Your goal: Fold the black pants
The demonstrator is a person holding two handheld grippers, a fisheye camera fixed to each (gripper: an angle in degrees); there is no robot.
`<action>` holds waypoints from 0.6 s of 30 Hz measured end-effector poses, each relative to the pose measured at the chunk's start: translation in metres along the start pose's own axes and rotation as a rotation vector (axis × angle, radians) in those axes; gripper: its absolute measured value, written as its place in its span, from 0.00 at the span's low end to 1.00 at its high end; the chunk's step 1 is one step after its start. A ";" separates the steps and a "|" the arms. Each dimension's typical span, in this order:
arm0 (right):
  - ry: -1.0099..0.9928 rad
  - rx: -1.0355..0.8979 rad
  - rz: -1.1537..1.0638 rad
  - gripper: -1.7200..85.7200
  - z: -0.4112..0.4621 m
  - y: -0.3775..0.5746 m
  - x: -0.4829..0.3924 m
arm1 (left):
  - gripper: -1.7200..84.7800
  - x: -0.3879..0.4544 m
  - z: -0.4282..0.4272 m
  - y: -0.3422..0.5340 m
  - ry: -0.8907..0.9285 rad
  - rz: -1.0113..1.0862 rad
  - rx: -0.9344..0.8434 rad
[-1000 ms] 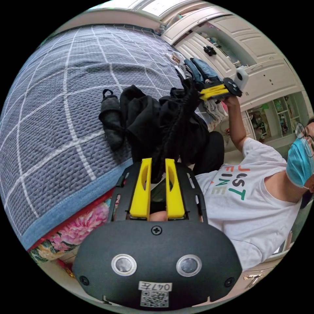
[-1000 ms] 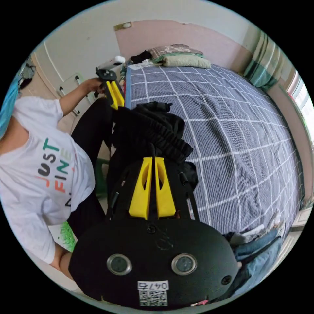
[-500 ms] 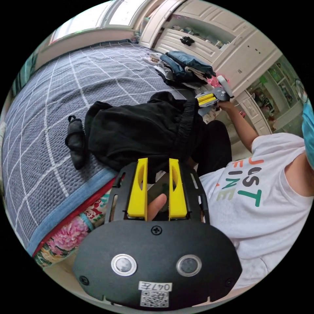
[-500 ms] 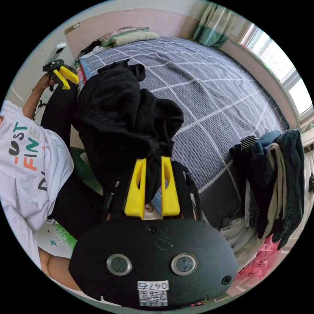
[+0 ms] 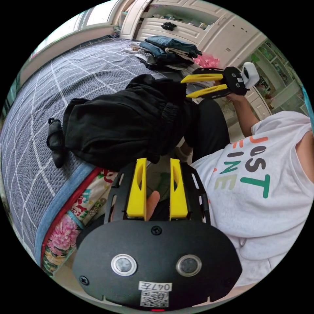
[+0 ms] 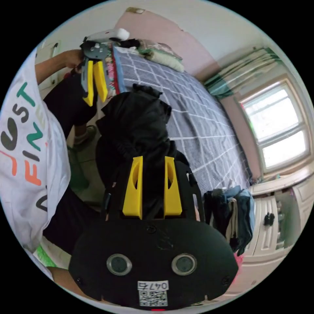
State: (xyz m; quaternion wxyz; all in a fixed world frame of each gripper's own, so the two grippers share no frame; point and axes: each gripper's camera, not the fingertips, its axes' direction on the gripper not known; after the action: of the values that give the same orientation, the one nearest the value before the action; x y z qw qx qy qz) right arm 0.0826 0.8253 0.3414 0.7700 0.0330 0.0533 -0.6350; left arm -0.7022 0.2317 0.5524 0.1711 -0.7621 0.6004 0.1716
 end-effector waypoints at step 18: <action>0.100 0.252 -0.622 0.08 0.031 -0.037 -0.162 | 0.18 0.058 0.027 0.015 0.078 -0.045 -0.007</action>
State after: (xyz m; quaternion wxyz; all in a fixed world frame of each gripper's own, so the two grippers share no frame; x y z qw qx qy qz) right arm 0.0167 0.9718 0.3930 0.5256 0.1413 0.0196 -0.8387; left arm -0.7054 0.1917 0.5006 0.1487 -0.7820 0.5889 0.1401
